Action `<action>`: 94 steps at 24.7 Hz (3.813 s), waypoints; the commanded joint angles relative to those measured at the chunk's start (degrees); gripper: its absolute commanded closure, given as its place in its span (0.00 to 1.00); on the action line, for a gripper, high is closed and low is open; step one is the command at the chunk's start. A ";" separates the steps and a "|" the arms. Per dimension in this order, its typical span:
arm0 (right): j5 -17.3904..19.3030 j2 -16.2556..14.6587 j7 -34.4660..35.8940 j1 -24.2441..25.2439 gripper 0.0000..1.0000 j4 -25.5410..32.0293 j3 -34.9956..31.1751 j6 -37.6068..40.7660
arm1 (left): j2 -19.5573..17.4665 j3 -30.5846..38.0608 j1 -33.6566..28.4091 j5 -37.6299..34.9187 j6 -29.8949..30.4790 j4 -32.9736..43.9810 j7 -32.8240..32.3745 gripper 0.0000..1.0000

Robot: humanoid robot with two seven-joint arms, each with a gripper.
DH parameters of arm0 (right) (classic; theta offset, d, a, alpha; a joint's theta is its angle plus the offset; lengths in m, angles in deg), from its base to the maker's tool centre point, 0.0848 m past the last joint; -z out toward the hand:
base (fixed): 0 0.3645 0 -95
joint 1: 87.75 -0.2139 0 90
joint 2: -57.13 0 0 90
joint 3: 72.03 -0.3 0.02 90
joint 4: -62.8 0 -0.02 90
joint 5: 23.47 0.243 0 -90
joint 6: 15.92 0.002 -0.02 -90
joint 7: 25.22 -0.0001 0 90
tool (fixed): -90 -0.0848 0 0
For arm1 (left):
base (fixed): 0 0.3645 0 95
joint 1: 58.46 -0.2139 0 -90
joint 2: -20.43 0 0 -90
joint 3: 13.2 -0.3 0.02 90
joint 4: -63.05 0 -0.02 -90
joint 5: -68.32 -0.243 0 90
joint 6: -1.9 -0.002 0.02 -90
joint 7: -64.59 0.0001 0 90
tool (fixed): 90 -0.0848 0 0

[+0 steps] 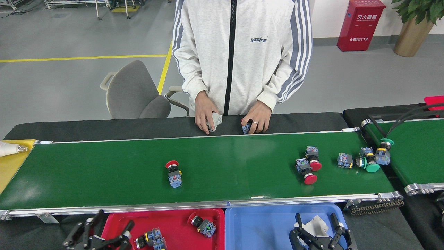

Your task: Pick switch part from conveyor to tray

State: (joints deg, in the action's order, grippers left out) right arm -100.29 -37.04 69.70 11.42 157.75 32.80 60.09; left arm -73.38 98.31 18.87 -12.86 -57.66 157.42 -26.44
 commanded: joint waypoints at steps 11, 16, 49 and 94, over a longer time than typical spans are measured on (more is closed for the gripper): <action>-4.39 7.42 -4.74 -17.17 0.01 -15.76 1.69 -5.44 | 1.43 -8.50 11.26 -11.90 -5.48 -1.03 -0.47 0.00; -4.31 8.83 -4.65 -22.26 0.01 -21.92 1.69 -6.41 | 2.05 -11.14 17.15 -11.99 -6.36 -7.89 -4.25 0.00; -3.95 10.94 -3.69 -25.53 0.98 -24.39 16.00 -2.81 | -3.23 -9.65 8.37 -3.38 14.56 -3.15 -3.89 0.26; -2.64 9.80 -0.96 -29.38 0.00 -31.76 13.02 -2.54 | -0.24 7.58 7.65 -1.62 1.20 0.38 -3.72 0.00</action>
State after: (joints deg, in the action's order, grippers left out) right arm -103.06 -27.89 68.84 -16.54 126.32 45.59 57.12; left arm -72.99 106.40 25.82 -14.42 -56.55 157.27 -30.44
